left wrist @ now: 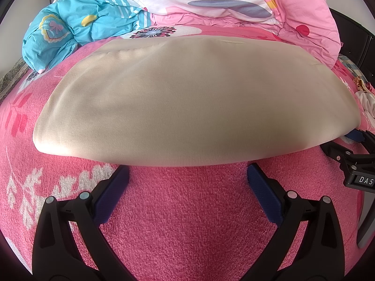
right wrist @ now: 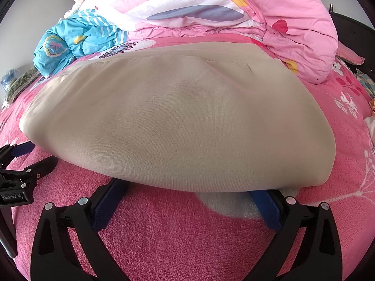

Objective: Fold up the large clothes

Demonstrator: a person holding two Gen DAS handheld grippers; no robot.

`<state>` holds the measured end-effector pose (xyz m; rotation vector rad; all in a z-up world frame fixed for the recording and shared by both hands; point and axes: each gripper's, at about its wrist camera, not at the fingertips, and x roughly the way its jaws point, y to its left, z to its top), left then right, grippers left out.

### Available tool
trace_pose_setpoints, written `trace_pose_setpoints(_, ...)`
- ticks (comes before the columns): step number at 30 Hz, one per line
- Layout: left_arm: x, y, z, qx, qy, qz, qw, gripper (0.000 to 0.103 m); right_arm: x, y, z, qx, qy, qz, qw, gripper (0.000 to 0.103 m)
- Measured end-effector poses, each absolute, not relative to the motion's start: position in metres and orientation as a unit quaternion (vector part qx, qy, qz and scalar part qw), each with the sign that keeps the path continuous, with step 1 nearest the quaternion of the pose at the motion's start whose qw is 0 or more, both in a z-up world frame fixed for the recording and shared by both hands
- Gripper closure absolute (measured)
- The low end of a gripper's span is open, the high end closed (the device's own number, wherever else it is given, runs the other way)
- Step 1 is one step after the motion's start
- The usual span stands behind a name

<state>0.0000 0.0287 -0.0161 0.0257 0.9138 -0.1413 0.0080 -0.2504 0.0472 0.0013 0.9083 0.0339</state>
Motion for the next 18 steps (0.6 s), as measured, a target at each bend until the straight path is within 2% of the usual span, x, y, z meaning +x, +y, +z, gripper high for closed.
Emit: trace_pose_setpoints(18,0.0001,0.0287,-0.016,0.012,0.441,-0.068,0.895,0.006,0.0083,-0.2516,0.0471,0.001,0.439,0.016,0.898,0.006)
